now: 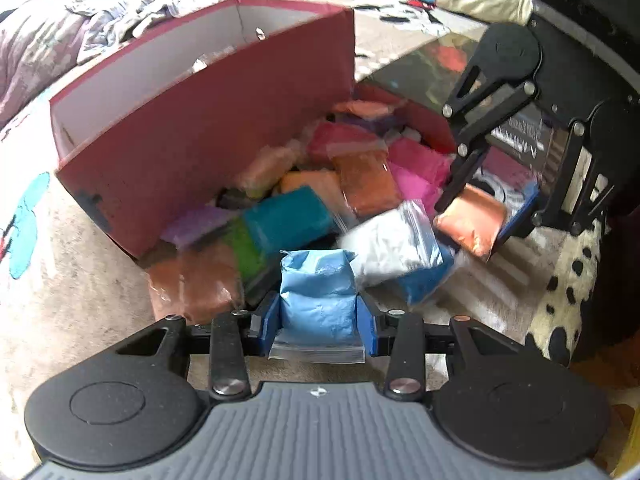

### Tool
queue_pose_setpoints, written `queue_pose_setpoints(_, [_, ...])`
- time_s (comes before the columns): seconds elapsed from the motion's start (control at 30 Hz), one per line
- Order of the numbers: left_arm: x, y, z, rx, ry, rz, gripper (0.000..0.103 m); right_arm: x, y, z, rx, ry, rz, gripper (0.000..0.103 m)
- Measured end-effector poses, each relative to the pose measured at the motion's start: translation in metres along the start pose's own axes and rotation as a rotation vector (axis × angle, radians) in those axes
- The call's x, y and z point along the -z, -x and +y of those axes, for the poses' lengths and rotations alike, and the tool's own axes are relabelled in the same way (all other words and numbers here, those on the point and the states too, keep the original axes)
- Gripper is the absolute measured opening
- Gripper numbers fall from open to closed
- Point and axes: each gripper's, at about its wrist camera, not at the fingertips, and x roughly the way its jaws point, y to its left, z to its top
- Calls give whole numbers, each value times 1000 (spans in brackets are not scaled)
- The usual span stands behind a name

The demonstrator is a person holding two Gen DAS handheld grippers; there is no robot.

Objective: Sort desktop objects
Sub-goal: 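Carry the light blue packet with the left gripper over the red box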

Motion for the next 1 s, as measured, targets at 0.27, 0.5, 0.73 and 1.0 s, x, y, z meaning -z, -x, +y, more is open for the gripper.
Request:
queue_pose_setpoints(0.27, [-27, 32, 10, -15, 60, -147, 39, -6, 7, -12, 55, -71, -44, 40])
queue_pose_setpoints(0.5, [-50, 46, 13, -42, 105, -241, 39, -9, 17, -22, 99, -115, -82, 40])
queue_pose_setpoints(0.73, [-74, 47, 28, -133, 210, -344, 39, -13, 33, -31, 135, -166, -143, 40])
queue_pose_setpoints(1.0, [-96, 38, 52, -235, 265, -352, 39, -10, 36, -26, 143, -175, -154, 40])
